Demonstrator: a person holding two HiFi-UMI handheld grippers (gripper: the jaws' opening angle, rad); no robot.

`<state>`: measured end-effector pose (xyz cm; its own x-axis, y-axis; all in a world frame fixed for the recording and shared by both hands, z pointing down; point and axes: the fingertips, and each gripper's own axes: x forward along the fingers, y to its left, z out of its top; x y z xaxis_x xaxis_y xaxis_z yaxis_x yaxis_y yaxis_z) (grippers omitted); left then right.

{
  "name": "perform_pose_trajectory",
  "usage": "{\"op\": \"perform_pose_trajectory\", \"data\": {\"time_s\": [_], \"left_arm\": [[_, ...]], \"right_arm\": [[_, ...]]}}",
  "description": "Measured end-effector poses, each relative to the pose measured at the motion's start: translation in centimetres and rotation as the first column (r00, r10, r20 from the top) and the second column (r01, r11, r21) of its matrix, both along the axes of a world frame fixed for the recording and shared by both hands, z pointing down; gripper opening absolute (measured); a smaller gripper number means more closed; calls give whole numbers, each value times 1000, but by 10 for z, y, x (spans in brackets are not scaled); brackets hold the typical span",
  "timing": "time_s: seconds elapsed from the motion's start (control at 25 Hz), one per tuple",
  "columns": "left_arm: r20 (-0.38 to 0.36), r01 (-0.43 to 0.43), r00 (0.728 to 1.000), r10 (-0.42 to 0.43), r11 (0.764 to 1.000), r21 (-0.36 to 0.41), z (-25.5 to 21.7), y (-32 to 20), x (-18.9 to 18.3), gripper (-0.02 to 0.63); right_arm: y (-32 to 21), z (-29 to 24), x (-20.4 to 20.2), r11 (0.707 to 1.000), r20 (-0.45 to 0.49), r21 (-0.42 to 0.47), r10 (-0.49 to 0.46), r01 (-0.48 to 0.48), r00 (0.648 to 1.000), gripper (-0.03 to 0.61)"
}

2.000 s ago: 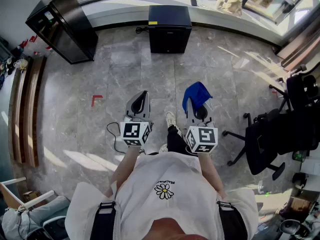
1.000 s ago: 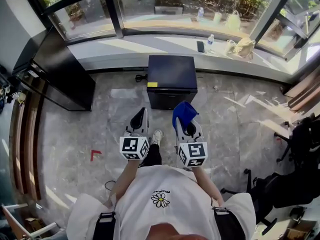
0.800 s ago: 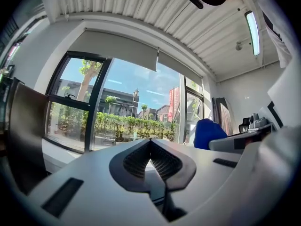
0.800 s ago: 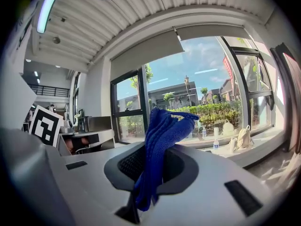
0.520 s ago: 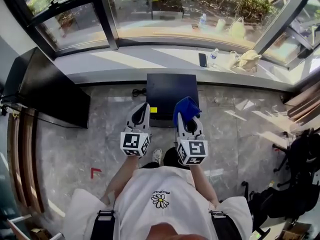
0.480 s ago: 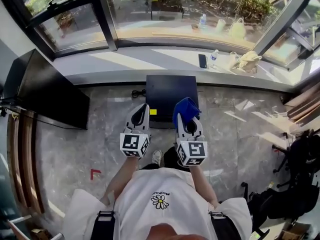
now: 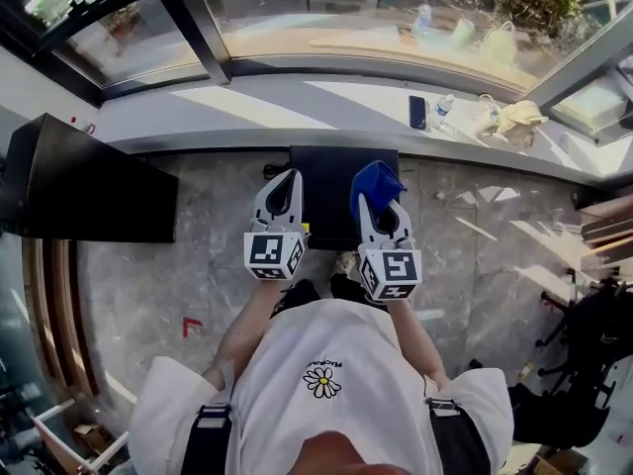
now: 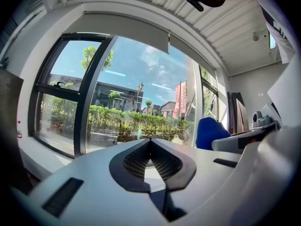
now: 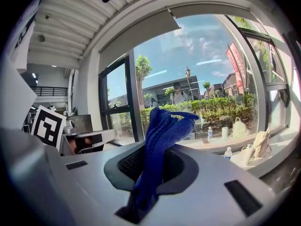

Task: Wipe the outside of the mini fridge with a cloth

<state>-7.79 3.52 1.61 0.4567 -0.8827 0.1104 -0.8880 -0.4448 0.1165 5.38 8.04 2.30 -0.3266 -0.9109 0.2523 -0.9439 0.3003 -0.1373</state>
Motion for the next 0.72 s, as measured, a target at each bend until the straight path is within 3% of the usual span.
{"op": "perform_pose_trajectory", "data": {"time_s": [0.32,0.44,0.72], "left_arm": [[-1,21,1000,-21,999,-38,36,-72,-9,5],[13,26,1000,-26,998,-59,57,-88,-13,5],[57,70,996,-62,988,-137,164,-117,-38,5]], "right_arm": [[-74,42,-12,997,-3,-71,-18,18,1000,72],[-91,62,-27,994,0,-90,-67,66,998,72],[-138,160,-75,968,38,-172,-179,183,983,72]]}}
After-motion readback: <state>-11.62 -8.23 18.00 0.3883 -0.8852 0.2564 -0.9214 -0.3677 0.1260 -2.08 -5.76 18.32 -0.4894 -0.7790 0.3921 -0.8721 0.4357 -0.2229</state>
